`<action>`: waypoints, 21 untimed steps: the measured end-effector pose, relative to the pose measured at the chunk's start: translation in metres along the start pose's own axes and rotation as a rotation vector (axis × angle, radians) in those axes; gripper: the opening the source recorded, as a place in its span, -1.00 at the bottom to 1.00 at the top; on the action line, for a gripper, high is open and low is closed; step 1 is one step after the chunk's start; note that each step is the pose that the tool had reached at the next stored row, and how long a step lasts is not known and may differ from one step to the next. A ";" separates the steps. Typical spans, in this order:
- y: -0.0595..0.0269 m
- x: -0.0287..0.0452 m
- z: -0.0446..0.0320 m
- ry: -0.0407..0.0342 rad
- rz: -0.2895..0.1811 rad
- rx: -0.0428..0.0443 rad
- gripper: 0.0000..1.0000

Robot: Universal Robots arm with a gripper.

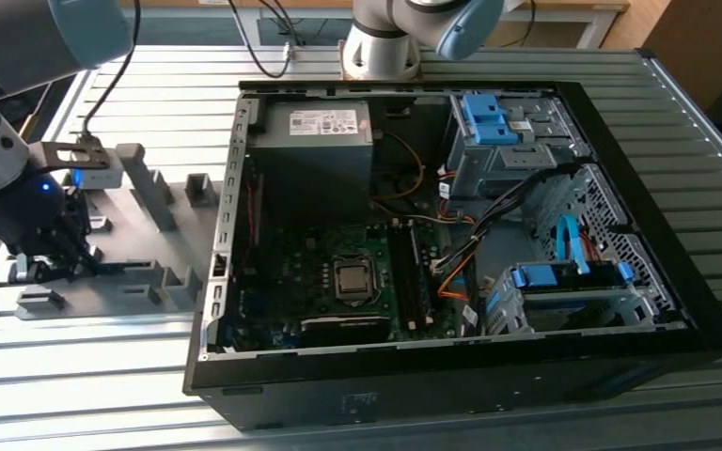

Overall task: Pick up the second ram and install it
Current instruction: 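Pick up the second ram and move it above second insertion slot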

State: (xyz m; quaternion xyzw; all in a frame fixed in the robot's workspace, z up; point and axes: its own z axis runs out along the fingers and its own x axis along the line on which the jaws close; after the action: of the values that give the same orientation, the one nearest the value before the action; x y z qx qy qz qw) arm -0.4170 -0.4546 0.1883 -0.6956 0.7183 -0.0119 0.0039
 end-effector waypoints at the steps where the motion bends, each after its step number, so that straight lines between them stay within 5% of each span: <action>1: 0.0000 0.0000 -0.0005 0.0001 0.000 0.0000 -0.73; 21: -0.0005 0.0002 -0.0224 -0.0002 0.000 0.0003 -0.73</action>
State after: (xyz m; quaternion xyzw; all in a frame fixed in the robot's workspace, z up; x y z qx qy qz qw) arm -0.4170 -0.4546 0.2107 -0.6956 0.7183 -0.0119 0.0040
